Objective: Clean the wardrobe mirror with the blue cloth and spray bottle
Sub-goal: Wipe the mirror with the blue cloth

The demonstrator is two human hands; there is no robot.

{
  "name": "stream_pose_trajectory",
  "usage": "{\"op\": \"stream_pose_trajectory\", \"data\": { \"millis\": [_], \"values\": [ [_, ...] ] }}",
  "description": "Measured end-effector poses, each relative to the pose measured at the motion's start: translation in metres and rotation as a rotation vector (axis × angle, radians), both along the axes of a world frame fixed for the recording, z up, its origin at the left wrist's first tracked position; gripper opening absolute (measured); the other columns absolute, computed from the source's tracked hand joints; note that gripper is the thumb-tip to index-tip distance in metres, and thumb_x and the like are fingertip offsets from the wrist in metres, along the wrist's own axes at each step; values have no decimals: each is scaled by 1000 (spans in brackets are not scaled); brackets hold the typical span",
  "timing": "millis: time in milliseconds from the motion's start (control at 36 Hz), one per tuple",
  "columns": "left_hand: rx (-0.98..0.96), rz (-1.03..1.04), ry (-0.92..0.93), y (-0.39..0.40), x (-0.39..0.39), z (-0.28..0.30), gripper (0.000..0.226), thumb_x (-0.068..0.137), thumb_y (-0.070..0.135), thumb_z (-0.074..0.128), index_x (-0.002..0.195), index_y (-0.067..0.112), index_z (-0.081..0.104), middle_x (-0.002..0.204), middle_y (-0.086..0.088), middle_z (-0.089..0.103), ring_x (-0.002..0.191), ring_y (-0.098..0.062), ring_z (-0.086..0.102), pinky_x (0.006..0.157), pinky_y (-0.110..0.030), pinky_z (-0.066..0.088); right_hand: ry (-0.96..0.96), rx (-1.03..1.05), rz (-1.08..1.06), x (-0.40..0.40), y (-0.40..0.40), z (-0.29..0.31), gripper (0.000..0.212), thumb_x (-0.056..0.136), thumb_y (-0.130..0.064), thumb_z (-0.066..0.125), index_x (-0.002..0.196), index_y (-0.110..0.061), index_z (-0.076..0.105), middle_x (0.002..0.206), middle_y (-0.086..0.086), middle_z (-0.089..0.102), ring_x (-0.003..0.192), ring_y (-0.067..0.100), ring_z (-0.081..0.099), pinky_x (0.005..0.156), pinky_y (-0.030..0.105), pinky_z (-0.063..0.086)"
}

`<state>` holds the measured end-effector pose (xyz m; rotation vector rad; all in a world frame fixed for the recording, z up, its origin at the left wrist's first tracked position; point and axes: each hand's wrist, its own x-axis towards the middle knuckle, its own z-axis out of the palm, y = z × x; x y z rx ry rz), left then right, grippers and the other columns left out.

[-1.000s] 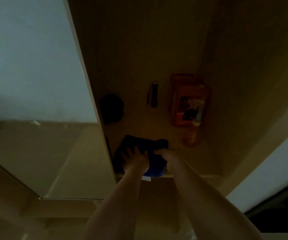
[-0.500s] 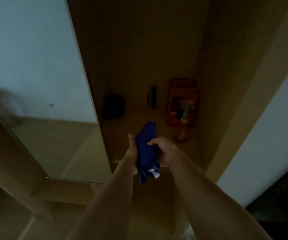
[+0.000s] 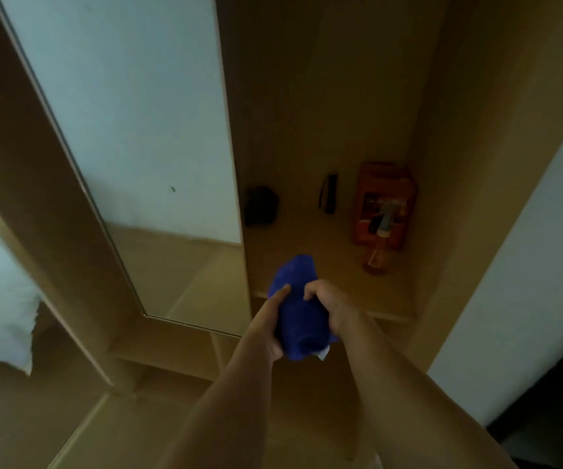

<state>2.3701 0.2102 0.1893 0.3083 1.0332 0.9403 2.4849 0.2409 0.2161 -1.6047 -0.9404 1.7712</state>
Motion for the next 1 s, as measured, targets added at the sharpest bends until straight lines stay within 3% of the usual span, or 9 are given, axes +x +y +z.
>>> {"op": "stream_pose_trajectory", "data": {
  "millis": [83,250,306,417,528,722,806,889,1000],
  "values": [
    [-29,-20,137,-8,-13,6,40,80,34,67,110,8,61,99,-18,69,91,-35,65,71,-44,55,-82,54,-3,-17,-6,-3,23,73,-28,65,91,-14,60,97,10,64,90,29,60,83,43,50],
    [-29,109,331,-27,-51,12,48,76,21,71,118,7,52,107,-17,63,90,-33,62,65,-43,53,-296,257,-111,-70,-33,-16,82,67,-65,69,129,-16,45,123,9,57,106,30,58,91,47,49],
    [-13,156,356,-37,-71,14,49,75,17,71,119,7,52,106,-17,62,88,-33,62,63,-42,52,-240,247,-89,-87,-42,-20,96,61,-68,72,136,-15,40,131,11,52,115,33,54,96,50,46],
    [0,138,336,-63,-118,17,47,77,18,71,119,7,53,110,-18,62,95,-37,61,83,-50,51,-28,58,-37,-125,-63,-19,120,44,-73,76,140,-11,38,136,15,49,118,35,51,98,47,44],
    [33,72,283,-91,-159,29,43,83,27,65,118,6,53,111,-18,62,97,-35,61,82,-46,51,129,-74,24,-166,-82,-13,103,44,-74,72,124,-11,55,124,17,58,107,36,58,97,53,45],
    [35,41,219,-113,-230,34,50,82,44,63,117,8,54,110,-18,63,97,-36,62,85,-47,51,276,-41,-18,-239,-100,5,56,76,-50,71,113,-9,63,105,18,67,92,36,65,72,45,54],
    [61,163,389,-111,-253,35,68,78,42,68,128,8,37,120,-15,54,103,-36,57,72,-43,52,286,23,-89,-265,-101,12,46,82,-41,69,114,-9,61,110,17,65,94,35,62,72,45,51],
    [172,206,686,-105,-268,32,61,86,43,59,133,16,31,130,-11,46,110,-31,52,75,-39,46,241,106,-200,-286,-95,14,45,84,-39,68,118,-11,57,115,13,62,101,34,58,83,47,47],
    [271,145,627,-94,-275,32,58,83,56,54,128,22,40,119,-6,55,98,-23,57,84,-40,50,204,169,-291,-311,-87,15,38,85,-53,59,101,-20,50,94,2,54,87,26,54,72,39,43]
  ]
}}
